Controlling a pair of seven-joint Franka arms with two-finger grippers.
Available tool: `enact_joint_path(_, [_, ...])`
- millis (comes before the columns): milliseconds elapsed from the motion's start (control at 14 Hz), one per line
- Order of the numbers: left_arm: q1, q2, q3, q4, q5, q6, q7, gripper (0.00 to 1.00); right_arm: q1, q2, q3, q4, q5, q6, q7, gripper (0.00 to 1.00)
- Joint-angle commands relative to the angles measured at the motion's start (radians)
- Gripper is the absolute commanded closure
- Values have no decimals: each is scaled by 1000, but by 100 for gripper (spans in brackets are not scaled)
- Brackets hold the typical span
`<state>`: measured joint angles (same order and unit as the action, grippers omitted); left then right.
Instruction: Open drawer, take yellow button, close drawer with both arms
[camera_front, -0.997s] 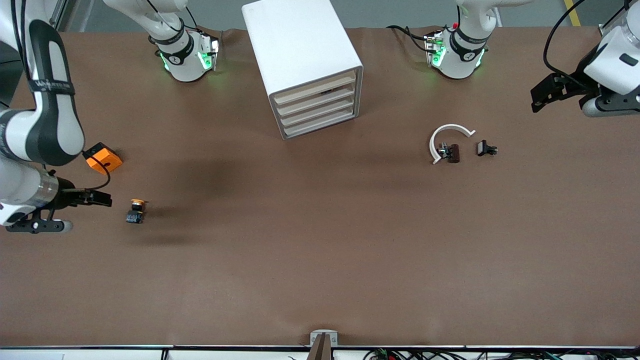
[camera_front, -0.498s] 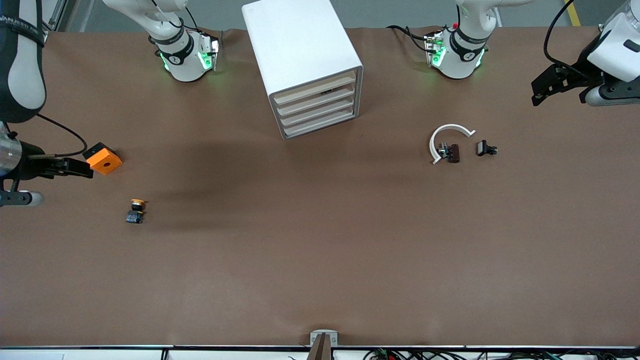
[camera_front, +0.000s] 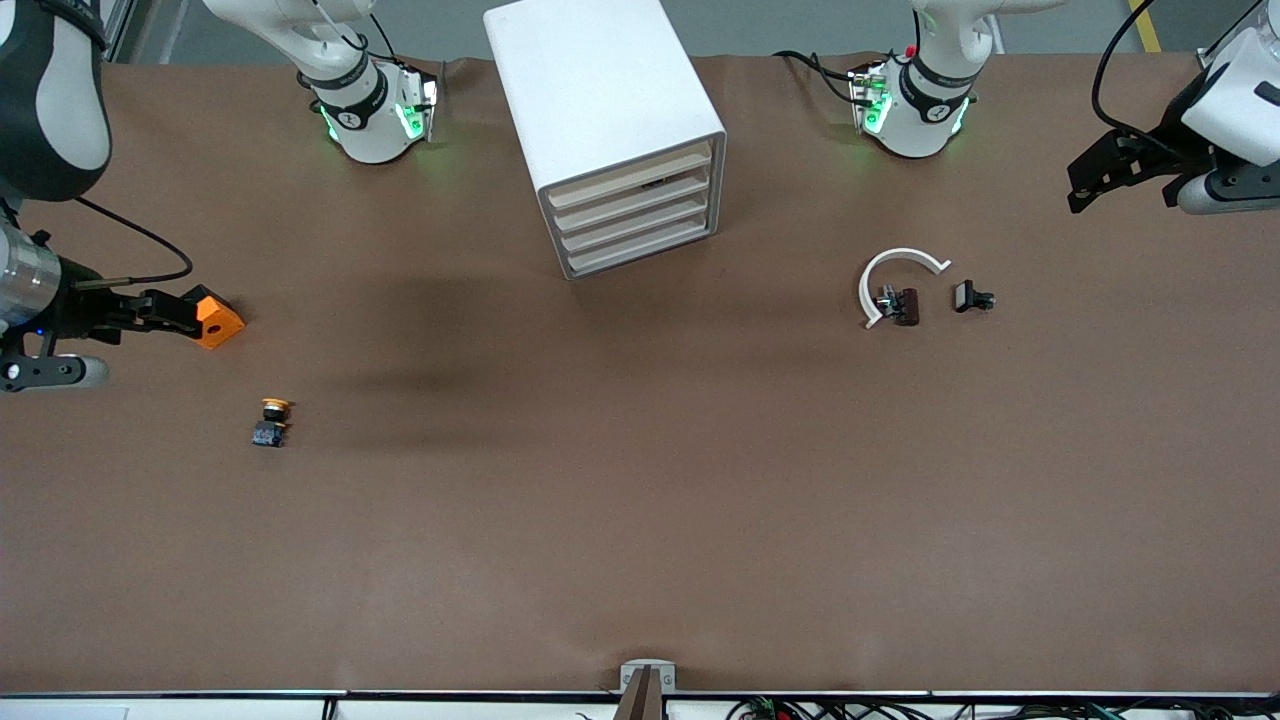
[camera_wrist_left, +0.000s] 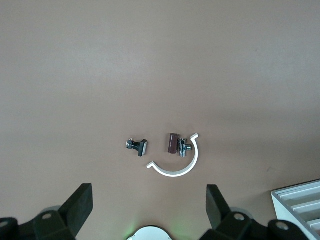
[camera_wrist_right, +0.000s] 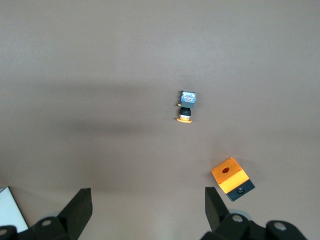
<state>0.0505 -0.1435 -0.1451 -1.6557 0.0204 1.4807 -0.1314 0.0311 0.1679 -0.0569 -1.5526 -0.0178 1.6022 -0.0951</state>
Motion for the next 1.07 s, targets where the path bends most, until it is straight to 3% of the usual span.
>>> enact_joint_path(0, [19,-25,7,-21,-22,13,27,0,-3,-8,-4,11,12,-16,11,0])
enact_joint_path(498, [17,-22,6,-16,-25,17,27,0,3,2,-11,158,9,-51,9,0])
enact_joint_path(712, [15,-19,6,-18,-25,18,27,0,-17,-10,-11,163,15,-149,9,0])
enact_joint_path(997, [15,-15,6,-18,-25,21,26,0,-20,-51,-12,154,12,-175,11,0])
